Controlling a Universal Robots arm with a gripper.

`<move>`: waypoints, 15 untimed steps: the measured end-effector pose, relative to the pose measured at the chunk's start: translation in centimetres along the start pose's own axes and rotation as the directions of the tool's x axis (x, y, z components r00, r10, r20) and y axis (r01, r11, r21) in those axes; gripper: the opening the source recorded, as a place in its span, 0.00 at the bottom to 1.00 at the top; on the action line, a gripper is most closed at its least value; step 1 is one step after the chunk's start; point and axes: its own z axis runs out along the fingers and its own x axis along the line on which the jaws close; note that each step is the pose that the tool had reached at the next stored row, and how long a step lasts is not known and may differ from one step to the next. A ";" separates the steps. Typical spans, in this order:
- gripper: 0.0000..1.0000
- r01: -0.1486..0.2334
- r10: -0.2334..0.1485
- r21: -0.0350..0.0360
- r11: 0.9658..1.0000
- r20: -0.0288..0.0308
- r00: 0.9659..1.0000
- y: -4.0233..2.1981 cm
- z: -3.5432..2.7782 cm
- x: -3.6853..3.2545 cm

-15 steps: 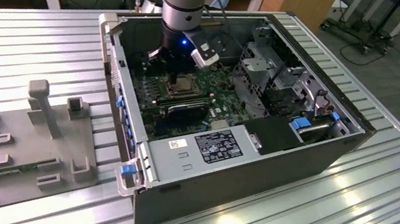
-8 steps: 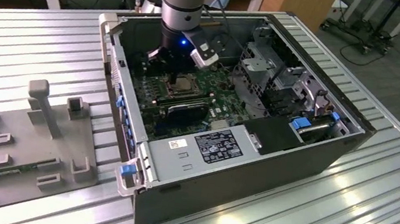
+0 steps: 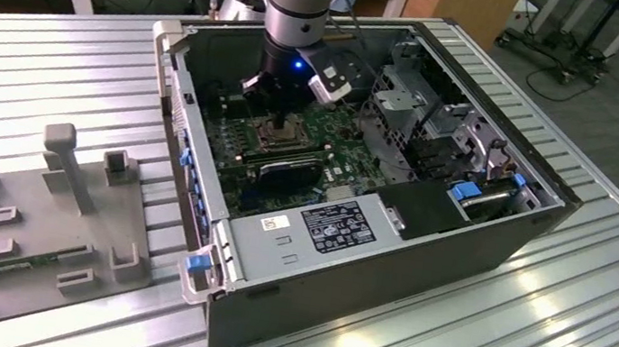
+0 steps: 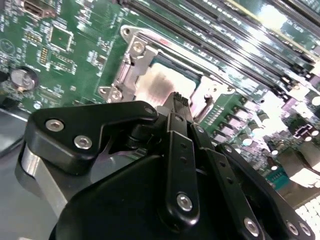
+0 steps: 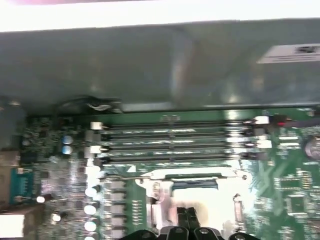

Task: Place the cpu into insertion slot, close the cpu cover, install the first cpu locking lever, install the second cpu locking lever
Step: 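Close the cpu cover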

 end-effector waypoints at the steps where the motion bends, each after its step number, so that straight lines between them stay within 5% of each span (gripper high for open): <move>1: 0.10 0.000 0.000 0.000 1.000 0.000 1.000 0.00 0.00 -0.02; 15: 0.10 0.000 0.000 0.000 1.000 -0.001 1.000 0.04 -0.10 -0.59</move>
